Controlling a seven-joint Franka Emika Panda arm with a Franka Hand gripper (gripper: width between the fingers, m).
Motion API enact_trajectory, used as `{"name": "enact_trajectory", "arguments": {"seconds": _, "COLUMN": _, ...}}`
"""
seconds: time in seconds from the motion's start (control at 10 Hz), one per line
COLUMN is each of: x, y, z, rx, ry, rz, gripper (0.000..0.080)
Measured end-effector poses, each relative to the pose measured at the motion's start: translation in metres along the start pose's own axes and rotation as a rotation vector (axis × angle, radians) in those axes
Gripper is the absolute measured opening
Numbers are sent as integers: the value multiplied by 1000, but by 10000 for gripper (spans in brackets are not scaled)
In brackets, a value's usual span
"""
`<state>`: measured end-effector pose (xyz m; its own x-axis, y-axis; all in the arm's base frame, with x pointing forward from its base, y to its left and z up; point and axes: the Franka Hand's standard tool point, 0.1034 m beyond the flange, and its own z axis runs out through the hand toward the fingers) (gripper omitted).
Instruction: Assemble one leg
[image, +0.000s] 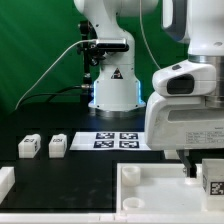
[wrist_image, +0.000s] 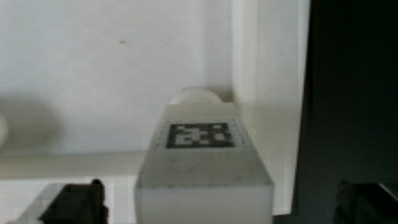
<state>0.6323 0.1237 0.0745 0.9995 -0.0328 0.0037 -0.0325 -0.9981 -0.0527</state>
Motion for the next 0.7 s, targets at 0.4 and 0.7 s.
{"name": "enact_trajectory", "arguments": {"seconds": 0.4, "x": 0, "y": 2, "z": 1, "rx": -1, "ry": -1, "rz": 208, "gripper": 297}}
{"name": "enact_trajectory", "arguments": {"seconds": 0.7, "x": 1, "y": 5, "z": 1, "rx": 5, "ry": -1, "rz": 730, "gripper": 294}}
